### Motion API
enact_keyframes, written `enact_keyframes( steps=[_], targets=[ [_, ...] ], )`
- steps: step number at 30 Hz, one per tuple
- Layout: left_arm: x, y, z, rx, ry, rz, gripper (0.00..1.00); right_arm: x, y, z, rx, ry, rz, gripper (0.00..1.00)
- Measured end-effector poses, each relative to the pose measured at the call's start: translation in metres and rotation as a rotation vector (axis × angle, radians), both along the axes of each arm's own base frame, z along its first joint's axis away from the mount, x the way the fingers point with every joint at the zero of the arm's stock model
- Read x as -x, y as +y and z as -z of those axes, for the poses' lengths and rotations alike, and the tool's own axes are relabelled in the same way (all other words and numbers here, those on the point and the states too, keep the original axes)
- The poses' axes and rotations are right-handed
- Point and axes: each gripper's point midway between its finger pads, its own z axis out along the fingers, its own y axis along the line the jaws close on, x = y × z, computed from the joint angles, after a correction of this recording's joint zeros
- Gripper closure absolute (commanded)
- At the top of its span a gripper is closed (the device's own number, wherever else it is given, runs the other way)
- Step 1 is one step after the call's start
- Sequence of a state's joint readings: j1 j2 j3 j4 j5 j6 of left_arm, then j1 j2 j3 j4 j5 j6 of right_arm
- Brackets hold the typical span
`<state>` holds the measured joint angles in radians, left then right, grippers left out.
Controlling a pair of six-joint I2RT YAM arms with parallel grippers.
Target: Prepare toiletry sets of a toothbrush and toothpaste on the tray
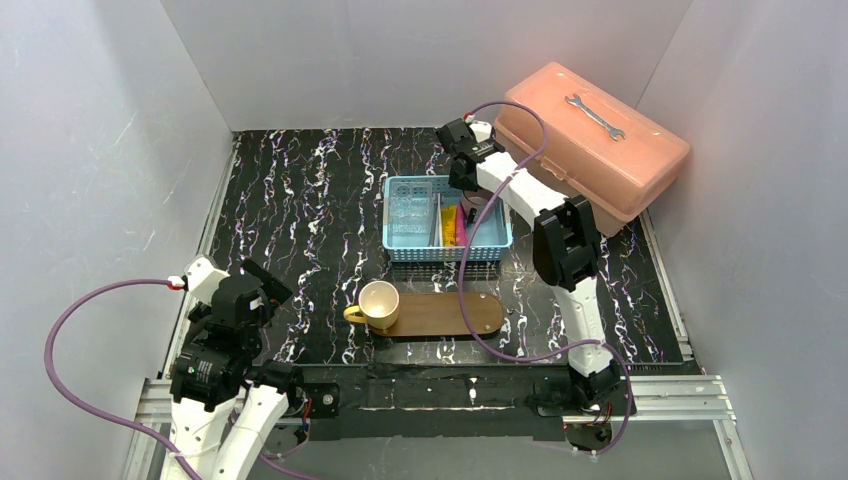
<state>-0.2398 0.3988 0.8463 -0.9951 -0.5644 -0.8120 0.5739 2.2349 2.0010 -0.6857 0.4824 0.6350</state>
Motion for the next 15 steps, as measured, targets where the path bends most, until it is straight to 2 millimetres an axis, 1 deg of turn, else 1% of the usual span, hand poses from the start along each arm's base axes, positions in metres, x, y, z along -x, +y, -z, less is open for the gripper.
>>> enact_keyframes(
  steps=[6, 7, 15],
  targets=[
    [0.0, -0.0001, 0.0, 0.0, 0.0, 0.0, 0.02, 0.0024, -0.0026, 0.002, 0.006, 0.018, -0.009, 0.97],
    [0.0, -0.0001, 0.0, 0.0, 0.0, 0.0, 0.02, 0.002, -0.0029, 0.0018, 0.008, 0.016, -0.011, 0.99],
    [-0.0003, -0.0001, 0.0004, -0.001, 0.004, 0.0, 0.02, 0.0027, -0.0035, 0.0014, 0.019, 0.021, -0.039, 0.99]
  ],
)
